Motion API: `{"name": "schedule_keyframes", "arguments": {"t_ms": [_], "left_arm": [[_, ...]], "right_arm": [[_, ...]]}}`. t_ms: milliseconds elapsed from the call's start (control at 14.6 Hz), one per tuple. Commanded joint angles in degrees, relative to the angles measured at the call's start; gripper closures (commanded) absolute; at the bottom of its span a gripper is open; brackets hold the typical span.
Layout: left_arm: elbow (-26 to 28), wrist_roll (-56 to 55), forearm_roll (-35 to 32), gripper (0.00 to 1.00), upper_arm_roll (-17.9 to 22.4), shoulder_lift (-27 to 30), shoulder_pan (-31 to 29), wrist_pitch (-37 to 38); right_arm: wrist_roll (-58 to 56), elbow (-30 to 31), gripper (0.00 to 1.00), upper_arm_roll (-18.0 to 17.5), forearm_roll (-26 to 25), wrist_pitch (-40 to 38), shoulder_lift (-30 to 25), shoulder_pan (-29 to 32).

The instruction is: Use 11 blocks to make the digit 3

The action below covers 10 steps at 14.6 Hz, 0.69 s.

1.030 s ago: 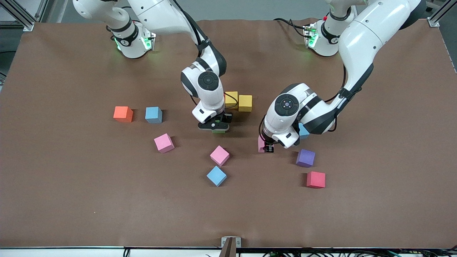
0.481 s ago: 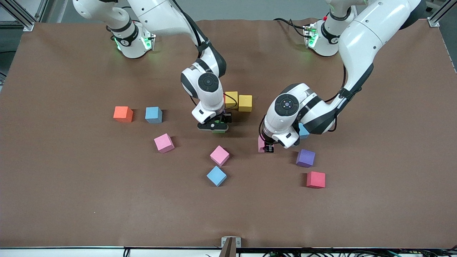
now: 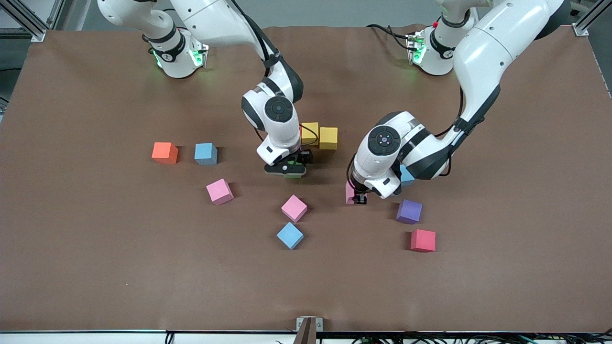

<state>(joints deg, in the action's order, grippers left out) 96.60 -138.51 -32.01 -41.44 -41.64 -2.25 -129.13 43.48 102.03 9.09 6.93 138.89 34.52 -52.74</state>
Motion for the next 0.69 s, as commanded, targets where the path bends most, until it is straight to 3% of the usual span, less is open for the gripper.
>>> {"name": "schedule_keyframes", "arguments": {"t_ms": [0,343,618], "left_arm": [[-1.0,-0.4,-0.1,0.62,0.2,-0.4,0.9,0.3],[-1.0,-2.1,0.0,0.62,0.2,-0.4,2.9,0.3],[-1.0,-4.5,-0.1,0.62,0.3,-1.1,6.0,0.3]], "right_arm": [[-0.5,-0.3,0.0,-0.9,1.2,-4.5,-3.9,2.2],[0.4,0.1,0.0,0.0,1.2,-15.6,-11.2,8.0],[-0.2,-0.1,0.0,1.7,-0.4,-20.3,-13.1,14.2]]}}
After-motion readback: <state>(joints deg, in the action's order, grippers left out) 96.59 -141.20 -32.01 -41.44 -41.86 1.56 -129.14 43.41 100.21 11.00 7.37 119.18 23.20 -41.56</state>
